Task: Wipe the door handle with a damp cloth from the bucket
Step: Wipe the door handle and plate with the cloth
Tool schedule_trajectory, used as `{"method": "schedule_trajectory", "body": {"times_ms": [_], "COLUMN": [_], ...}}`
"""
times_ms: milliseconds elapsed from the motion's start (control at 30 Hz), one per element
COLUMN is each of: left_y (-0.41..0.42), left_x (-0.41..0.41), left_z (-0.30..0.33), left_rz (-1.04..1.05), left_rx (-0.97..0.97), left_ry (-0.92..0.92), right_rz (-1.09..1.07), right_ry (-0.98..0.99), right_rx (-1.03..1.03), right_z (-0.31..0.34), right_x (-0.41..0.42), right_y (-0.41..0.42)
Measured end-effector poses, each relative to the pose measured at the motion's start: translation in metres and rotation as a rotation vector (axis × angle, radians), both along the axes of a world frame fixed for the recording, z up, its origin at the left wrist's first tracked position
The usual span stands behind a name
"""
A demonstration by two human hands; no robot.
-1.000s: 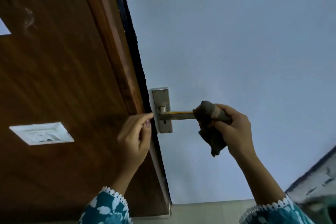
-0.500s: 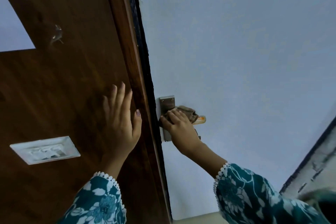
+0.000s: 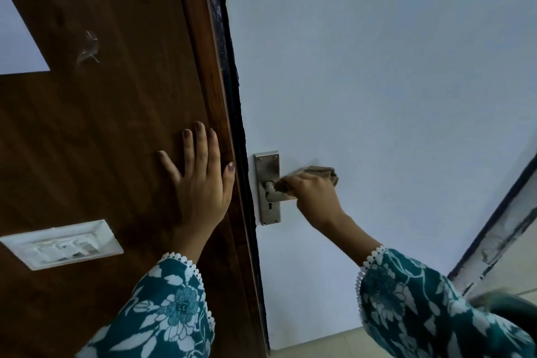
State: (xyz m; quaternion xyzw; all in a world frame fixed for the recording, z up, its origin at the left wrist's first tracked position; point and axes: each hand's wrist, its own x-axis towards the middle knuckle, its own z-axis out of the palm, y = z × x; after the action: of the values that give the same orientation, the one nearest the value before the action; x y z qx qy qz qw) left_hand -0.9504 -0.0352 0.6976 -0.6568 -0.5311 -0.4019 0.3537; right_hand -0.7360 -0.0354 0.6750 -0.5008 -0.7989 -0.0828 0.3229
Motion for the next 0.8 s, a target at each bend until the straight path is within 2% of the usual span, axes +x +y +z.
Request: {"method": "schedule_trajectory", "body": {"times_ms": [133,267,400,567,667,800], "left_y": [0.008,0.008,0.01,0.014,0.015,0.015], "left_x": [-0.002,-0.001,-0.002,0.0,0.0,0.0], "left_z": [-0.008,-0.009,-0.01,-0.012,-0.013,-0.013], "left_rz": [0.045,0.029,0.042,0.055,0.056,0.028], "left_rx": [0.042,0.066,0.079,0.139,0.166,0.166], "left_ry": [0.046,0.034,0.03,0.035,0.036,0.024], "right_rz": [-0.092,-0.008,-0.045,-0.147,-0.13,-0.057], "right_ry": [0.001,-0.024,0.044,0.025,0.015,-0.094], "right_rx": [0.024,0.07,0.106,-0.015,0.018,0.086], "right_z": [-0.004,-0.011,-0.007,-0.008,-0.009,-0.012], "right_x": [-0.017,-0.06,-0.024,0.023,-0.006,-0.059], "right_y": [0.0,-0.005,-0.003,0.0,-0.002,-0.004]}}
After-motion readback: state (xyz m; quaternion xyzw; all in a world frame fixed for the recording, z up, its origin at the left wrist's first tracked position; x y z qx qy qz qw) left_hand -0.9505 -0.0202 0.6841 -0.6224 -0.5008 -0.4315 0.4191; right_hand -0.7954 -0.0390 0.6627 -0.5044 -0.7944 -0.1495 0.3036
